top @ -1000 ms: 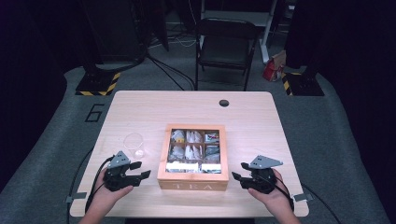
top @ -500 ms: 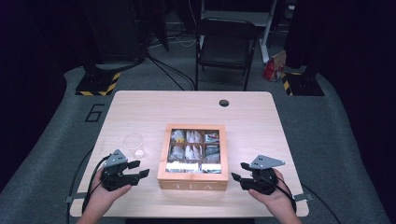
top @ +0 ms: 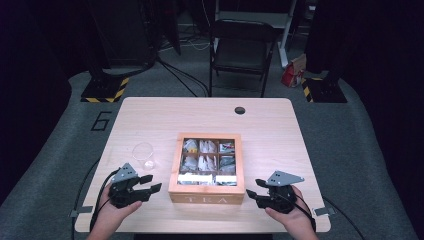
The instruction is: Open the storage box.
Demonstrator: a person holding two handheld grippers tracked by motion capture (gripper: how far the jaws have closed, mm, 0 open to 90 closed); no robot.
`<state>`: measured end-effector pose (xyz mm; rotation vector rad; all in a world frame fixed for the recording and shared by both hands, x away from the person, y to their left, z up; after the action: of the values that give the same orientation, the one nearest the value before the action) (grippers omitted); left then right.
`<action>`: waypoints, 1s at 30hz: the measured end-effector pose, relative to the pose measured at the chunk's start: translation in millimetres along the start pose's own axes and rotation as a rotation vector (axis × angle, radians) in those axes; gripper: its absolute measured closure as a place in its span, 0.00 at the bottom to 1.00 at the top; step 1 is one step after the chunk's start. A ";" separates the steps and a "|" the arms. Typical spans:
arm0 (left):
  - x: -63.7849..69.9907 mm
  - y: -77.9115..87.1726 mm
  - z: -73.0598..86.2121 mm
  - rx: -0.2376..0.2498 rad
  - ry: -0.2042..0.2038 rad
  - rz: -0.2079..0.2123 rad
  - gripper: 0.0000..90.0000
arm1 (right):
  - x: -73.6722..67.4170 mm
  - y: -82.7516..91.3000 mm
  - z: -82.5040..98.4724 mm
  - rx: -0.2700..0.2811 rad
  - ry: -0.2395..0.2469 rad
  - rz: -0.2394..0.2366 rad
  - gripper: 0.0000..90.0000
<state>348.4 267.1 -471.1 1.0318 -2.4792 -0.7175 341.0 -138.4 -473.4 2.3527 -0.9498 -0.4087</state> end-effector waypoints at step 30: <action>25.4 -11.1 12.3 -0.054 -0.073 0.088 0.59 | -15.5 -12.3 13.3 -0.034 0.027 -0.094 0.60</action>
<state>331.4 245.6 -484.1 0.8867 -2.5349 -0.8030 330.5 -125.3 -490.4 2.3720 -0.8155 -0.4250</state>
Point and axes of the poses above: each handheld gripper's, and its own axes: y roughly backward along the jaws, z roughly out of its underside, x roughly to its right, the point moved 4 cm from there along -y, roughly forward along the jaws, and after that the axes turned 1 degree about -y, right-handed, at the moved point
